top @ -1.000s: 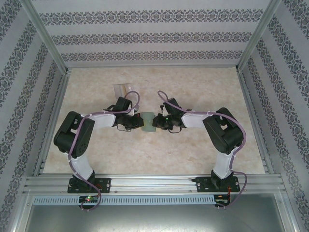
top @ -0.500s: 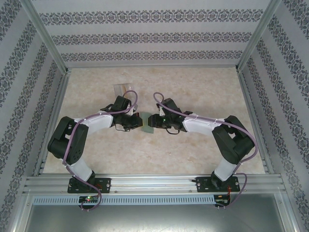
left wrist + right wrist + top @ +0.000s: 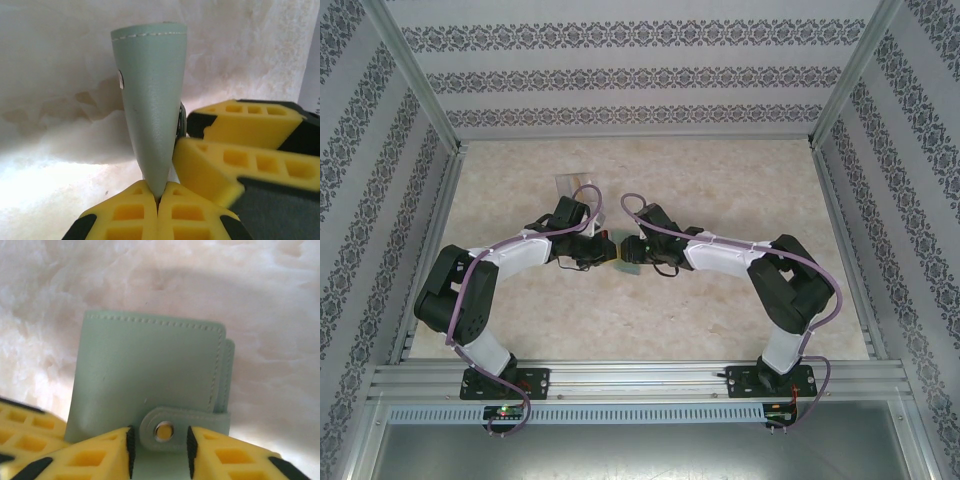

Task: Put the credit cards into the card holder
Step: Open the button on the card holder.

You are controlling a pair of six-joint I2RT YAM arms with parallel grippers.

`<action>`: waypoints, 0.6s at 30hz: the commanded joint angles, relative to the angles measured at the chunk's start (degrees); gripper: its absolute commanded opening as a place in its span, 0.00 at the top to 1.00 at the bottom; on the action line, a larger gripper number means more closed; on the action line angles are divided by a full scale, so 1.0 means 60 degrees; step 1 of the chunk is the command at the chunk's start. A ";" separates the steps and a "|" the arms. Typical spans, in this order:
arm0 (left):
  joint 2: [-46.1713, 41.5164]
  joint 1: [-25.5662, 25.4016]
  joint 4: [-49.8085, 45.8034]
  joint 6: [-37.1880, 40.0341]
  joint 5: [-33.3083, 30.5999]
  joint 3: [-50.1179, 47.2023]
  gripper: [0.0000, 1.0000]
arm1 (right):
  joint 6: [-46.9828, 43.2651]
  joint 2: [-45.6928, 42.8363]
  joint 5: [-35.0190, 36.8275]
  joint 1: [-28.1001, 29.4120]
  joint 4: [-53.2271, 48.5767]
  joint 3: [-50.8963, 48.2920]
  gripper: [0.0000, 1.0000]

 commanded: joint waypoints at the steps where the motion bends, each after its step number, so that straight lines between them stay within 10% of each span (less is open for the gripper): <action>1: -0.0545 -0.0118 0.0391 -0.0207 0.1058 0.0060 1.00 | 0.0107 0.0188 0.1297 0.0100 -0.0840 0.0191 0.73; 11: -0.0527 -0.0119 -0.0182 0.0057 0.0692 0.0105 1.00 | 0.0513 -0.0876 0.2263 -0.0066 -0.1325 -0.0791 0.99; 18: -0.0392 -0.0122 -0.0240 0.0146 0.0502 -0.0103 0.98 | 0.0532 -0.2203 0.1808 -0.0600 -0.1449 -0.2009 1.00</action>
